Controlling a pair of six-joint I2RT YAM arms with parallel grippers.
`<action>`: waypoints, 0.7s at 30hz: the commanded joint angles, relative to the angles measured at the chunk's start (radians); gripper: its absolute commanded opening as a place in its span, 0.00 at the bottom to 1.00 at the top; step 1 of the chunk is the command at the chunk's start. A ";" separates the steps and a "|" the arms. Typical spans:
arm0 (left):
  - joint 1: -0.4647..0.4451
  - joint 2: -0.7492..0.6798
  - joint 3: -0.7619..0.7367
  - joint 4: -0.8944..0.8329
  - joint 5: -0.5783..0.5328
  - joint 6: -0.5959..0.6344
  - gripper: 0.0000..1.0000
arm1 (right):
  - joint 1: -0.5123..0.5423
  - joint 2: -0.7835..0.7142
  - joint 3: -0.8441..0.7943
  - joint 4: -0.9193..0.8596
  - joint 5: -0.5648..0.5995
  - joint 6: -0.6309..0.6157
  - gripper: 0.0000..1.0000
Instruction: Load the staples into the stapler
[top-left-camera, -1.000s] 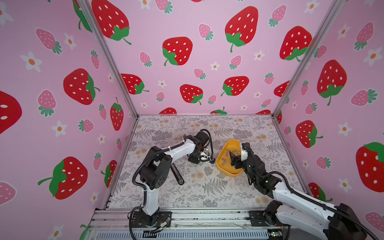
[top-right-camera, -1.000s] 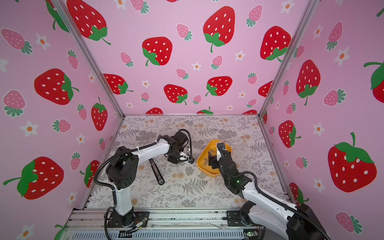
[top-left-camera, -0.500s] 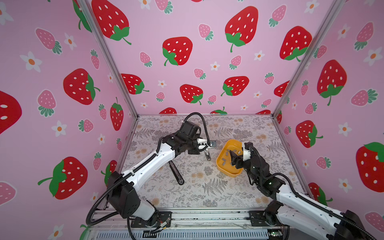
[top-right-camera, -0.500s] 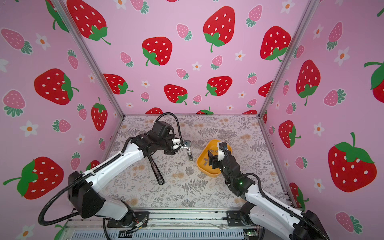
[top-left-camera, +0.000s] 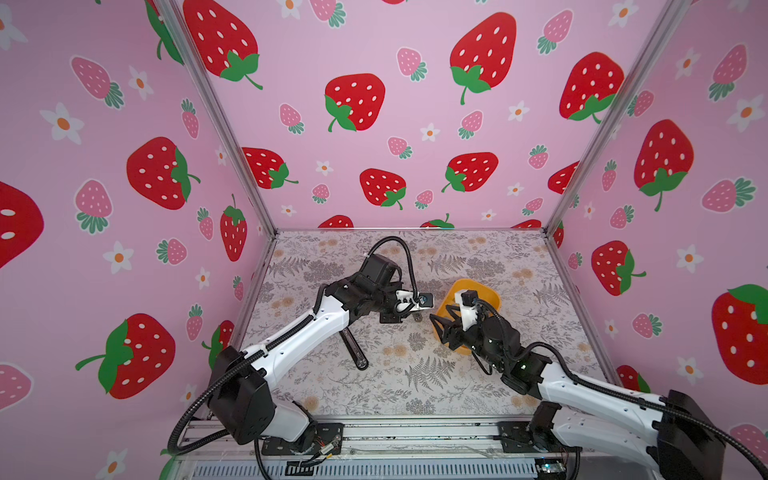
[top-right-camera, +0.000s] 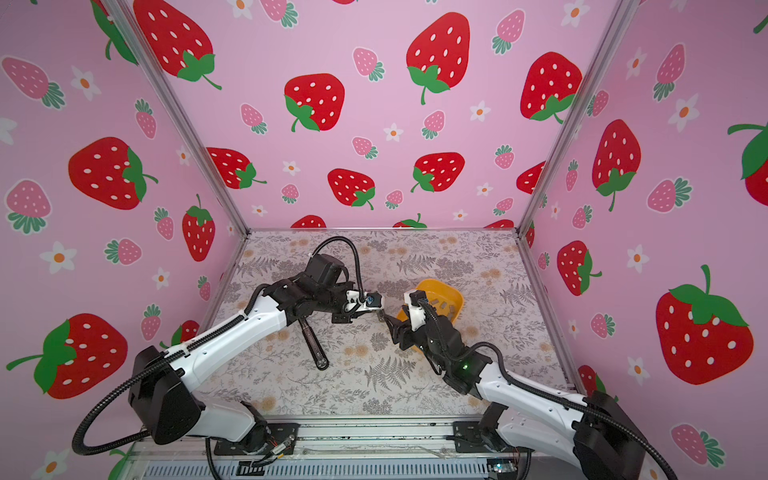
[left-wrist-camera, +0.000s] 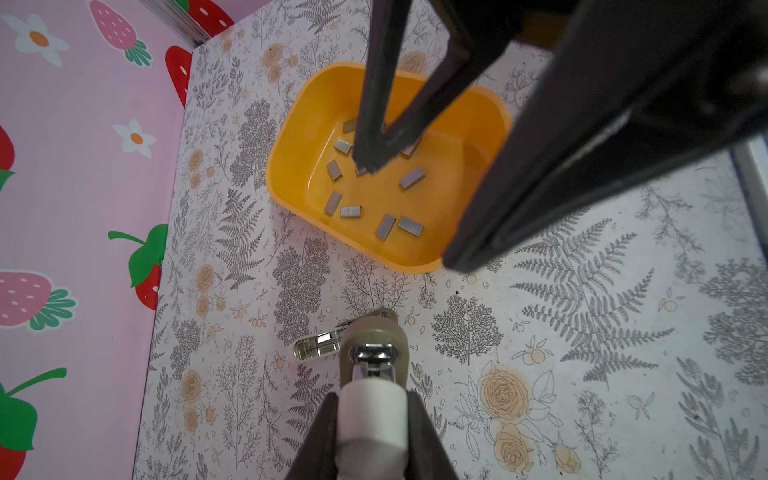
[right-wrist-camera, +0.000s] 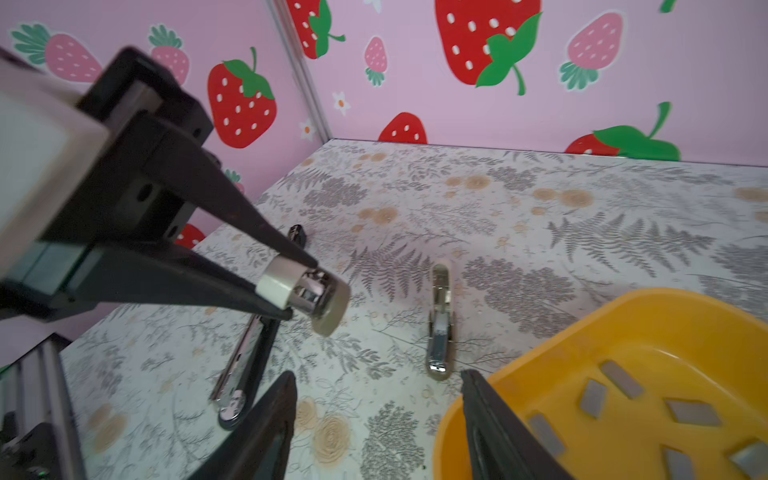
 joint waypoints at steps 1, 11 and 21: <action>-0.007 -0.039 -0.018 0.007 0.053 0.028 0.00 | 0.048 0.053 0.048 0.102 0.008 0.042 0.62; -0.033 -0.032 -0.010 -0.025 0.020 0.050 0.00 | 0.061 0.009 -0.009 0.159 0.099 0.090 0.59; -0.089 -0.042 -0.023 -0.026 -0.006 0.079 0.00 | 0.059 0.018 -0.017 0.171 0.135 0.112 0.56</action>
